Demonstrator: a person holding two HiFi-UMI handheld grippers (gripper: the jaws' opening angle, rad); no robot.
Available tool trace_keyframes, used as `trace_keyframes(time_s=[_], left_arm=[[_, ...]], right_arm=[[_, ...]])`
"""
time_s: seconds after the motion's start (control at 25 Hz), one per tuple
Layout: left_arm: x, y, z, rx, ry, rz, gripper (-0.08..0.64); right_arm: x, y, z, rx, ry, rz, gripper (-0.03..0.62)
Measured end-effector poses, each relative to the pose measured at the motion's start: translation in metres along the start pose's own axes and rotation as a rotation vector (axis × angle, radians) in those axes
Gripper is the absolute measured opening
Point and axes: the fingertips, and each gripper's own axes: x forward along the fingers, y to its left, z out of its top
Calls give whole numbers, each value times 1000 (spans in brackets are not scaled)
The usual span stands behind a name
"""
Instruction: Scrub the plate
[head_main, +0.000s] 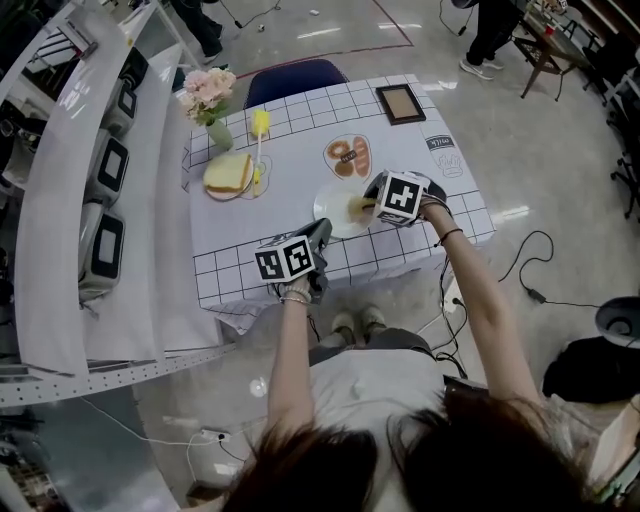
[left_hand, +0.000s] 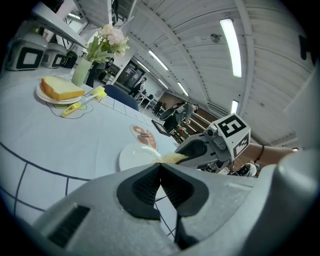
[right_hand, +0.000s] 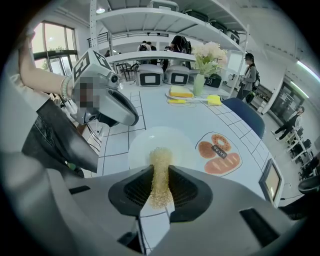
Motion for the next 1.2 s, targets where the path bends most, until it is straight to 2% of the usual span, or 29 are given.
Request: trace_keyframes(time_s=[0.6, 1.2], left_arm=[[-1, -6, -8, 19, 30, -37, 11], [-8, -1, -8, 27, 37, -37, 11]], right_arm=[[2, 21, 6, 23, 4, 6, 87], [7, 43, 20, 55, -34, 15, 87]])
